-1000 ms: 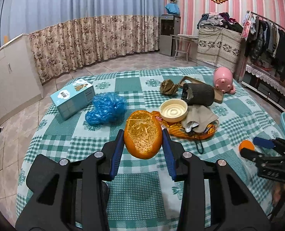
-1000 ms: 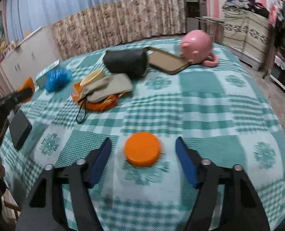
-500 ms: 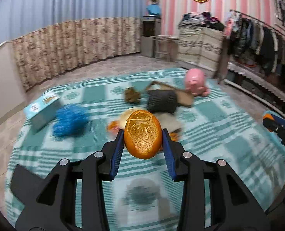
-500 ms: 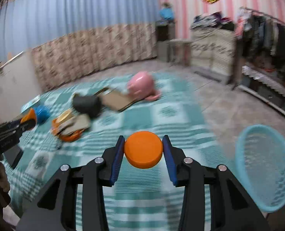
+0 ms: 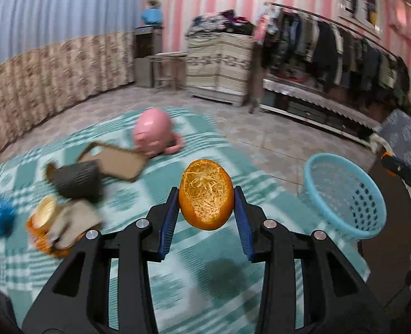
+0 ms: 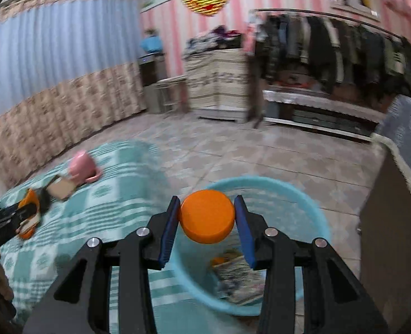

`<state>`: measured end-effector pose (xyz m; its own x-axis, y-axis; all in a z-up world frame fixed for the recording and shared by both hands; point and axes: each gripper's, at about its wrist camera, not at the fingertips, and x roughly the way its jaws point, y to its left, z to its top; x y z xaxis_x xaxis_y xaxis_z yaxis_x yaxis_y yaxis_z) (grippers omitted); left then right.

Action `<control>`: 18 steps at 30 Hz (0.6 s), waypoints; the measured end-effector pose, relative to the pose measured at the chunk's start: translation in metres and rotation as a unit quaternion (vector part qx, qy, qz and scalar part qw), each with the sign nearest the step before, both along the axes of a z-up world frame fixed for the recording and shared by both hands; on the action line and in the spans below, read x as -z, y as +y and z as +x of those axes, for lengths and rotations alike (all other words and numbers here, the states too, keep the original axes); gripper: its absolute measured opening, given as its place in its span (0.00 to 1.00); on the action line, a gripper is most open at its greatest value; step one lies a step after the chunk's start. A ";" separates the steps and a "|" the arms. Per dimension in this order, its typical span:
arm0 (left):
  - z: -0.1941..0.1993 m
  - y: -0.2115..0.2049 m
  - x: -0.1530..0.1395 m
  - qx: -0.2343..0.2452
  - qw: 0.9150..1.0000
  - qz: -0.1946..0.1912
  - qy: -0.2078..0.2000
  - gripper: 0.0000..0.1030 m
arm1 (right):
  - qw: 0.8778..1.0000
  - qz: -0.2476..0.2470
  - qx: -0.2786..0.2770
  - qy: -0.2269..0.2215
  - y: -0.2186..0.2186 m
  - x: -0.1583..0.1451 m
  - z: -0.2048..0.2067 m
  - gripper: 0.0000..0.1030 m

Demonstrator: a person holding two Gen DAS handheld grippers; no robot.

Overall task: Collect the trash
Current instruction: 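Carry the orange peel and orange lid over the blue basket with both grippers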

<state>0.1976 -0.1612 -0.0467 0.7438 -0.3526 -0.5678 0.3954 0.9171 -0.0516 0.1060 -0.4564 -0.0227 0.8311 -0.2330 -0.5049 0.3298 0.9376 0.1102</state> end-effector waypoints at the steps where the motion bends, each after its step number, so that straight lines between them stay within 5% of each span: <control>1: -0.001 -0.013 0.000 0.011 1.000 0.004 -0.003 0.37 | 1.000 0.000 0.013 0.000 -0.010 0.001 -0.003 0.39; 18: 0.011 -0.178 0.015 0.154 0.988 0.016 0.004 0.37 | 0.995 0.043 0.092 0.009 -0.087 0.026 0.000 0.39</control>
<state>0.2085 -0.3394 -0.0620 0.5996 -0.5434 -0.5876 0.6560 0.7542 -0.0281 0.1058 -0.5434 -0.0491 0.7693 -0.3356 -0.5437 0.4974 0.8486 0.1800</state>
